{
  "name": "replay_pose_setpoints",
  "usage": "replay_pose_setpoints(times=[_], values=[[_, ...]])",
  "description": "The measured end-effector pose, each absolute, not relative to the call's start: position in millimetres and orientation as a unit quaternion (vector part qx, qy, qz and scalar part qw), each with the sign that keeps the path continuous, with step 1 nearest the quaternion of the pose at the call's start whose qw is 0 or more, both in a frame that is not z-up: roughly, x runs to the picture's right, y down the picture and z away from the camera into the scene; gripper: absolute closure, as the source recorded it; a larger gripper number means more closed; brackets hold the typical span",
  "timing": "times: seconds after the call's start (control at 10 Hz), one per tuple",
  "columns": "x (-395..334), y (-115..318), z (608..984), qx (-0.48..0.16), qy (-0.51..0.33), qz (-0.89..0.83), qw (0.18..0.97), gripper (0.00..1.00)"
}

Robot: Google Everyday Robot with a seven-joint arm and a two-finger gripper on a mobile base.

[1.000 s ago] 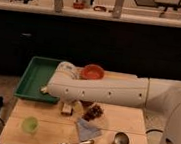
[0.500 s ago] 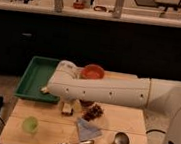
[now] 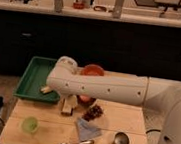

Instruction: Place banana in plastic cup

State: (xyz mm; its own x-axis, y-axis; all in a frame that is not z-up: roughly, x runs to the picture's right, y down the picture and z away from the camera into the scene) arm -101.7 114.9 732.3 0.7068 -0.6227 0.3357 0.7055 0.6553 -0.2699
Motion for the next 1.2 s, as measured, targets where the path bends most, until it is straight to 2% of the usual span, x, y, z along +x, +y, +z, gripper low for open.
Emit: replay_pose_setpoints(times=[0.5,1.2], values=[[-134,84,757,-0.192,-0.137,-0.389,0.891,0.2],[-156,63,774,-0.181,-0.166,-0.392,0.887,0.2]])
